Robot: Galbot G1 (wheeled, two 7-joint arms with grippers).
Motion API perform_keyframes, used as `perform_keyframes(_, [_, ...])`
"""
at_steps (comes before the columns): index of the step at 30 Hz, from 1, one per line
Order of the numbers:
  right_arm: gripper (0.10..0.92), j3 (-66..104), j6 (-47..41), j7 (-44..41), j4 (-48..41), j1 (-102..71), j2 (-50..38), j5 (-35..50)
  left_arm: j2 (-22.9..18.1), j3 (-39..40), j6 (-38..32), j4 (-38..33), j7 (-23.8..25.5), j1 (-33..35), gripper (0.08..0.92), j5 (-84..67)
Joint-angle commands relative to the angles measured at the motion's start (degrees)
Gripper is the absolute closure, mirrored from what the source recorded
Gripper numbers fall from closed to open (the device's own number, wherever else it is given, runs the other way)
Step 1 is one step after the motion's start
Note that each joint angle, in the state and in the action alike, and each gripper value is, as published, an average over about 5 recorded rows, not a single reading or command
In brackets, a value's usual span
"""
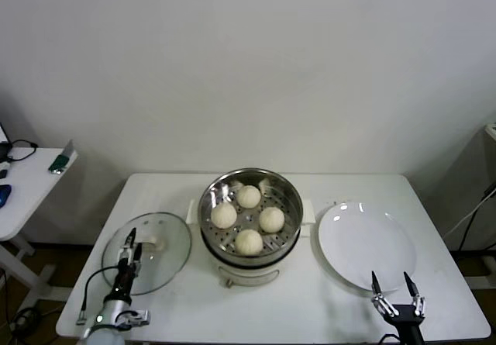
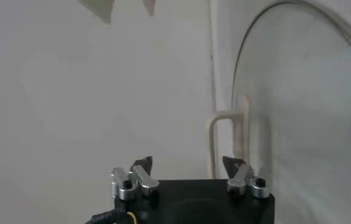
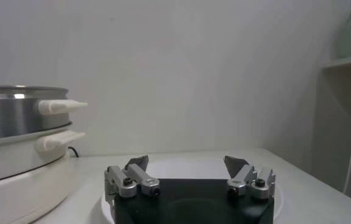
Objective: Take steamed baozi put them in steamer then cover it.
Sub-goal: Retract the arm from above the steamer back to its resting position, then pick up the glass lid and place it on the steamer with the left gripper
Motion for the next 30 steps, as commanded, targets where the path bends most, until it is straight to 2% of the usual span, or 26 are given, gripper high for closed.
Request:
perform_keyframes(1, [0.203,0.0,0.4,0.0,0.0,-0.1,0.2,0.0,-0.2,0.2,0.1,2.7,0.0,-2.1,0.318,1.0])
perform_keyframes(10, [0.203,0.0,0.8,-0.1,0.4,-0.4,0.6,-0.1,-0.1,0.0,-0.4,5.4,0.0,-3.0,0.570,3.0])
perform_keyframes(17, [0.203,0.1,0.8,-0.1,0.7,-0.6,0.6,-0.1,0.1,0.0,-0.7,5.5,-0.7,-2.8,0.786,3.0])
perform_keyframes(20, [0.203,0.2,0.8,-0.1,0.9,-0.6,0.7,-0.2,0.1,0.0,-0.9,4.8,-1.1,-2.5,0.851,2.8])
perform_keyframes(25, [0.203,0.4,0.7,-0.2,1.2,-0.6,0.7,-0.3,0.2,0.1,-0.3,0.4,-0.3,-1.0,0.868,0.3])
perform_keyframes(30, [0.203,0.7,0.7,-0.1,1.2,-0.6,0.5,-0.4,1.3,0.3,1.6,-9.1,2.7,1.6,0.868,-5.8])
